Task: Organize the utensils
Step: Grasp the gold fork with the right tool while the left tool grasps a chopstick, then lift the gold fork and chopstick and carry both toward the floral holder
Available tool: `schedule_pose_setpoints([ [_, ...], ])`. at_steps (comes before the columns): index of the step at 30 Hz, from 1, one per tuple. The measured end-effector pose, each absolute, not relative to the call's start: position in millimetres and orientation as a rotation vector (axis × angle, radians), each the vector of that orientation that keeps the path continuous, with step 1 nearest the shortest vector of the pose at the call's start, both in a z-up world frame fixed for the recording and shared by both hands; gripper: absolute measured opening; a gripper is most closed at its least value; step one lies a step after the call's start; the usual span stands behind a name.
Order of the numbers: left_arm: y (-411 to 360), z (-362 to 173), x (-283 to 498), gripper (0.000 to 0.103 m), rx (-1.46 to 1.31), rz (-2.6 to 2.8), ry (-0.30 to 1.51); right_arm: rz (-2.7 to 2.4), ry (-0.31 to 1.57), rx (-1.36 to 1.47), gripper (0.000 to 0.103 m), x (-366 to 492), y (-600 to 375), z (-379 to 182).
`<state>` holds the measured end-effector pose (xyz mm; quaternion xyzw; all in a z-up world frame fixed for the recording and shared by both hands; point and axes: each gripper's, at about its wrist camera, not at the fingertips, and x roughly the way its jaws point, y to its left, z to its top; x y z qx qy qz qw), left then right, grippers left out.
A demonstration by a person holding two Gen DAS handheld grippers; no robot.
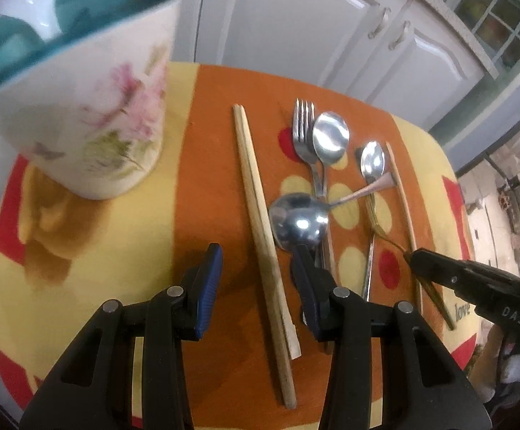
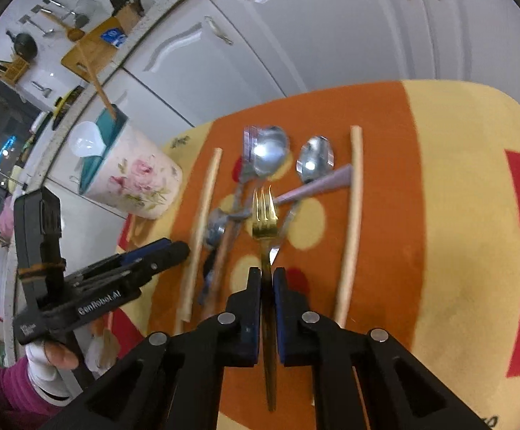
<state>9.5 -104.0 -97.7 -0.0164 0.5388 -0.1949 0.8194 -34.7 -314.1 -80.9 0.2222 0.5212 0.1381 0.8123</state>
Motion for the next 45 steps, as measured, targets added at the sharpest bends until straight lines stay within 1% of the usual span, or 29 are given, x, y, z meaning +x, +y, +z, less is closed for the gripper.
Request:
schedule_pose_setpoints([
  [1, -105.3, -99.4, 9.8, 0.027, -0.026, -0.412, 1.164, 0.287, 1.122, 0.473, 0.006, -35.0, -315.0, -83.2],
  [3, -104.6, -99.7, 8.8, 0.018, -0.01, -0.401, 1.152, 0.267, 1.146, 0.468, 0.006, -36.0, -315.5, -89.9],
  [4, -103.4, -99.5, 8.8, 0.01, -0.022, -0.419, 1.16, 0.267, 1.153, 0.464, 0.006, -36.7, -315.1, -91.4],
  [6, -99.2, -100.4, 7.8, 0.008, -0.044, -0.449, 1.178, 0.282, 1.175, 0.461, 0.006, -37.4, -311.8, -93.6],
  [7, -96.9, -100.8, 5.8, 0.007, -0.042, -0.458, 1.182, 0.291, 1.187, 0.453, 0.006, -37.0, -309.2, -93.6],
  [9, -92.6, -100.7, -0.4, 0.007, -0.037, -0.477, 1.194, 0.307, 1.166, 0.445, 0.01, -36.9, -308.3, -89.5],
  [11, -88.3, -101.5, -6.5, 0.007, -0.04, -0.493, 1.203, 0.3, 1.147, 0.445, 0.028, -35.4, -310.7, -83.7],
  [12, -85.5, -101.7, -9.9, 0.007, -0.041, -0.498, 1.206, 0.294, 1.142, 0.443, 0.029, -34.9, -312.3, -81.7],
  [17, -79.3, -99.2, -32.4, 0.007, 0.014, -0.513, 1.215, 0.29, 1.142, 0.408, 0.029, -28.6, -306.2, -81.0],
  [21, -72.6, -95.4, -45.1, 0.007, 0.047, -0.505, 1.211, 0.265, 1.14, 0.325, 0.029, -26.8, -295.9, -81.8],
  [26, -71.1, -87.2, -35.0, 0.008, 0.051, -0.486, 1.167, 0.222, 1.131, 0.272, 0.029, -14.7, -293.0, -85.5],
  [27, -72.1, -86.4, -29.2, 0.011, 0.039, -0.481, 1.163, 0.221, 1.13, 0.27, 0.029, -12.2, -292.8, -86.2],
  [28, -72.3, -86.2, -24.6, 0.017, 0.032, -0.478, 1.159, 0.221, 1.129, 0.273, 0.029, -9.2, -293.6, -87.4],
  [30, -78.2, -87.7, -12.0, 0.025, 0.019, -0.471, 1.16, 0.242, 1.125, 0.289, 0.029, -3.3, -296.2, -90.2],
  [37, -101.1, -90.9, 19.6, 0.027, 0.056, -0.465, 1.162, 0.346, 1.076, 0.296, 0.029, 8.7, -306.0, -95.4],
  [39, -106.6, -96.2, 25.6, 0.027, 0.092, -0.453, 1.173, 0.364, 1.068, 0.308, 0.022, 9.5, -306.5, -96.1],
  [40, -106.5, -95.9, 26.7, 0.027, 0.093, -0.452, 1.163, 0.378, 1.069, 0.311, 0.014, 9.3, -305.7, -96.6],
  [41, -107.0, -95.1, 29.1, 0.027, 0.1, -0.446, 1.156, 0.399, 1.072, 0.323, 0.014, 8.5, -304.8, -97.4],
  [42, -107.9, -94.8, 31.5, 0.026, 0.107, -0.448, 1.157, 0.408, 1.072, 0.329, 0.014, 6.9, -303.9, -97.5],
  [44, -107.0, -95.3, 35.5, 0.008, 0.106, -0.445, 1.165, 0.415, 1.068, 0.322, 0.014, 2.6, -301.2, -97.3],
  [45, -105.8, -96.4, 36.2, 0.005, 0.099, -0.447, 1.174, 0.414, 1.065, 0.321, 0.014, -0.1, -300.9, -96.0],
])
